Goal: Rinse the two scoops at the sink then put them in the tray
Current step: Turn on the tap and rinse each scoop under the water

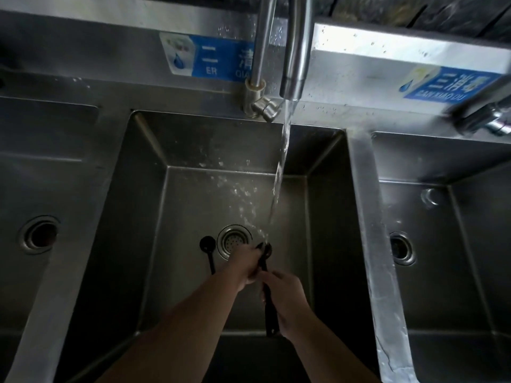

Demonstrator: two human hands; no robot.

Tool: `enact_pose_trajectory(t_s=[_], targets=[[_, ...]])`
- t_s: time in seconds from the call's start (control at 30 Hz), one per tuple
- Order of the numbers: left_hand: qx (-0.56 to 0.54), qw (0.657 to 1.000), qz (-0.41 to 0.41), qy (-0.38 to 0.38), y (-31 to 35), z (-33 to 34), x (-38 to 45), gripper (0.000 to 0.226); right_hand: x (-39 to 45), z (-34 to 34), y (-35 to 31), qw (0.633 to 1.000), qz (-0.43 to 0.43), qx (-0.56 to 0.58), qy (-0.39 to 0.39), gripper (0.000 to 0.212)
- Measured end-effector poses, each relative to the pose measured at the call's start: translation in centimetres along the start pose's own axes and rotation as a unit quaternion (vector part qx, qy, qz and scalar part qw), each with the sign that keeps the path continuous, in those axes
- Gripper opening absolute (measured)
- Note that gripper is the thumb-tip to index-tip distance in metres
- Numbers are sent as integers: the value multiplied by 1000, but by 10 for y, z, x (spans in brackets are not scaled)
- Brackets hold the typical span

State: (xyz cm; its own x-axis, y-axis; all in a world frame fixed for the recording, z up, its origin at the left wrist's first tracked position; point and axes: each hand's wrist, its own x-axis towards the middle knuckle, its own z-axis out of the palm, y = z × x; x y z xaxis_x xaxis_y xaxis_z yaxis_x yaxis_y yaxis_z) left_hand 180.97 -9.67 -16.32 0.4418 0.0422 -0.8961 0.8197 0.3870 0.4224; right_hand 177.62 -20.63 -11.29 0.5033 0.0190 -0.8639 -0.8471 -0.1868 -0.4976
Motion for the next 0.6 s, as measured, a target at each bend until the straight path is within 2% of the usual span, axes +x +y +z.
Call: enact_pose_trajectory(t_s=[0.13,0.2,0.3,0.4,0.6], targets=[[-128,990,-26,-56,8,0,-16,18,4,-2,-6,1000,-4,-3,-5,11],[-176,980,-14,-89,11,-1,-25,23,6,-4,-8,1000,-16,-13,-11,13],[-106,983,36,-143,16,-5,-39,33,8,-4,-15,1000,-26,6,-14,17],[-32,987,65,-144,22,-5,-45,28,10,-1,-28,999,-38,31,-17,19],[-51,985,111,-124,49,-6,-49,15,7,3,-71,993,-64,67,-73,17]])
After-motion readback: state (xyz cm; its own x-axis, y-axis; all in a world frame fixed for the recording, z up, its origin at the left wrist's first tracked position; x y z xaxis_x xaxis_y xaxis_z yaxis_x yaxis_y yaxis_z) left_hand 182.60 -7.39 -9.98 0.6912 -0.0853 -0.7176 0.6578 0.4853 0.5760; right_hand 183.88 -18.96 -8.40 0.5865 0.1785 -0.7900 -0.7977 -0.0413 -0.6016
